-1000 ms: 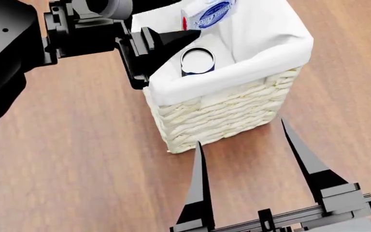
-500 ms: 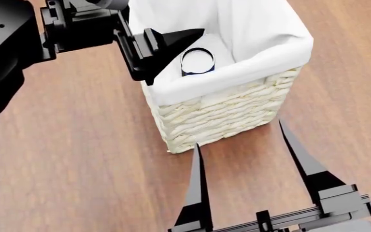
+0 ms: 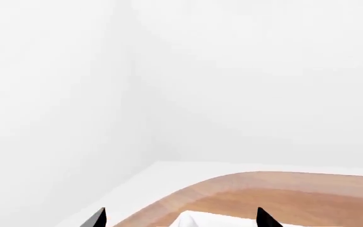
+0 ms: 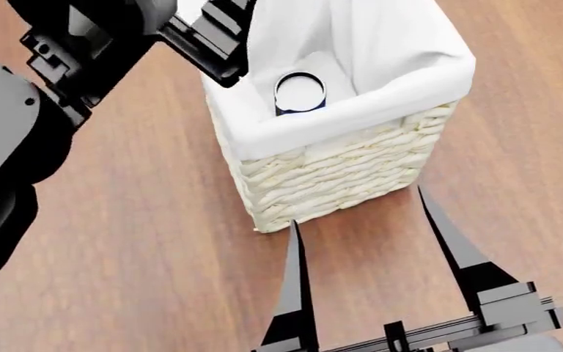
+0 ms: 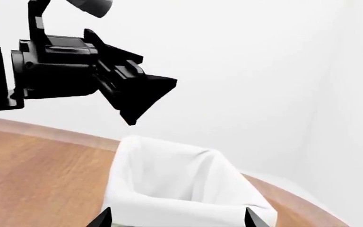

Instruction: Pick up the alphabet soup and the cream cheese box, and put them in the basket.

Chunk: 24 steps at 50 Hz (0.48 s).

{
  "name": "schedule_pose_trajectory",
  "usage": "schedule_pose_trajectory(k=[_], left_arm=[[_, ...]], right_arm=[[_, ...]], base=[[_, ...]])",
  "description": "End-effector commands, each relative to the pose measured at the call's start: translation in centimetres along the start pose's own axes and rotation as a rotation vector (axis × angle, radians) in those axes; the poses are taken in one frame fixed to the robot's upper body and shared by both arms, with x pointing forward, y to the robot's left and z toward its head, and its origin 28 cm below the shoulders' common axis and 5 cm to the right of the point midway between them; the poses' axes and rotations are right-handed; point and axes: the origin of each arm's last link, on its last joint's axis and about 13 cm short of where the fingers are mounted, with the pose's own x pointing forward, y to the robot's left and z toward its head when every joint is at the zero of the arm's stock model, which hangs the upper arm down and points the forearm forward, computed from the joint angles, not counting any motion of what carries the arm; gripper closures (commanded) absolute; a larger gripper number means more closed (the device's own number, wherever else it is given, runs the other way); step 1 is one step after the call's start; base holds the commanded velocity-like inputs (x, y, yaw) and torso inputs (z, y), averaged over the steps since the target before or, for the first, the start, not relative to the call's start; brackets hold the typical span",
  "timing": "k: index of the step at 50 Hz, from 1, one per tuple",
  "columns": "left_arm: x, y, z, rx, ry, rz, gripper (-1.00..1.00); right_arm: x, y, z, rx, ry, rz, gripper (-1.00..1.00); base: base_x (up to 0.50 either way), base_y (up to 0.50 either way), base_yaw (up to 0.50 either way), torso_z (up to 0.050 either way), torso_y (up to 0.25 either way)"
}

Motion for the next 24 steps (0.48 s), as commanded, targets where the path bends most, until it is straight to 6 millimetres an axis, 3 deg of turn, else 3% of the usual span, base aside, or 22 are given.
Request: schedule_pose_trajectory(k=[1,10,24], left_arm=[[-3.3,-2.6,2.3,0.021,-0.203,0.263,-1.0],[-5.8,-4.5,3.3,0.037,-0.277,0.281,-1.0],[-7.6,-6.0,4.2,0.017,-0.326,0.283,-1.0]], right_arm=[[-0.1,0.1,0.1,0.005,-0.004,0.003,-1.0],[-0.1,0.4,0.0,0.011,-0.004,0.011,-1.0],[-0.1,0.3,-0.2,0.017,-0.001,0.013,-1.0]], base=[[0.0,0.0,0.0,0.0,0.0],[0.0,0.0,0.0,0.0,0.0],[0.0,0.0,0.0,0.0,0.0]])
